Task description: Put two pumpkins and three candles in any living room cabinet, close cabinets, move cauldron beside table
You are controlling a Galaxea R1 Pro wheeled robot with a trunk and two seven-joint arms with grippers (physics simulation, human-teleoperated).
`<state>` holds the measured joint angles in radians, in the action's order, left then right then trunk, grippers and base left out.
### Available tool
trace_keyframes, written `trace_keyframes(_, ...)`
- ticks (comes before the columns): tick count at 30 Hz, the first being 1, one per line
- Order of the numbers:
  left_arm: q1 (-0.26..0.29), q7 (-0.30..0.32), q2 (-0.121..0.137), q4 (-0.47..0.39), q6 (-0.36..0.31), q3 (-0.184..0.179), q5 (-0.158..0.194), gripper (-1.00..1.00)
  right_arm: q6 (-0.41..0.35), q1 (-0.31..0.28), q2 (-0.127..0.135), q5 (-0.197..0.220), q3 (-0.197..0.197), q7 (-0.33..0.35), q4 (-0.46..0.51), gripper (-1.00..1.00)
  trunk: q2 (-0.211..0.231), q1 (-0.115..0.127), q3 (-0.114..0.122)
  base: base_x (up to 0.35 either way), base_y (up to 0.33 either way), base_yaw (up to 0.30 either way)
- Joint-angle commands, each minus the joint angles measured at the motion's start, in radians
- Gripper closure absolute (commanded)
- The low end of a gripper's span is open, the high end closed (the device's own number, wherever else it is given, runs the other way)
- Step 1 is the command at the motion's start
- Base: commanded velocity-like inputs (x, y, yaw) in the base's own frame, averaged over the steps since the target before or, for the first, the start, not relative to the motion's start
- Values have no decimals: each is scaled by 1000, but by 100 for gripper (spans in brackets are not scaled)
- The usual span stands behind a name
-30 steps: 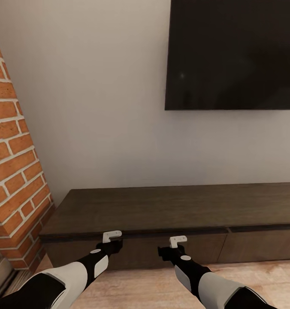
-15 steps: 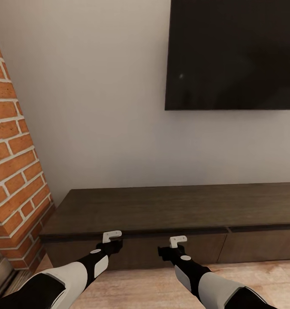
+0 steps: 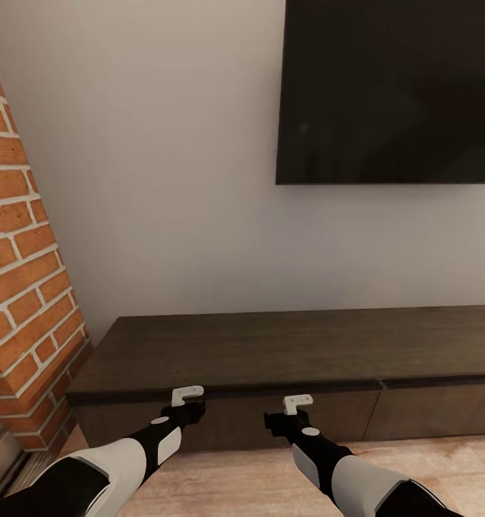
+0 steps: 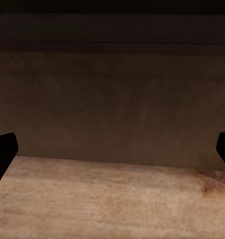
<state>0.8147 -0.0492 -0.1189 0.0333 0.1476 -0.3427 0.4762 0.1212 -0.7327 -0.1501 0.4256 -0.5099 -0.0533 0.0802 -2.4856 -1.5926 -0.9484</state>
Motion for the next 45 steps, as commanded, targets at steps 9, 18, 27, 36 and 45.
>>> trace_keyframes(9,1,-1,-1,4,6,-9,5,-100,3,-1,0,9,-9,-3,-1,-100,0,0,-1,-69,-13,0)
trace_keyframes(18,2,-1,-1,5,5,-9,5,-100,3,-1,0,9,-9,-3,0,-100,0,0,-1,-278,-65,0)
trace_keyframes(27,2,-1,-2,5,4,-9,5,-100,3,-1,0,9,-9,-3,-1,-100,0,0,-1,-299,-76,0)
trace_keyframes(36,1,-1,-1,4,4,-9,5,-100,2,-1,-1,9,-9,-6,0,-100,0,0,0,-231,-13,-20)
trace_keyframes(45,2,-1,-1,4,4,-9,7,-100,2,-1,0,9,-6,-7,0,-100,21,12,18,-36,0,-221)
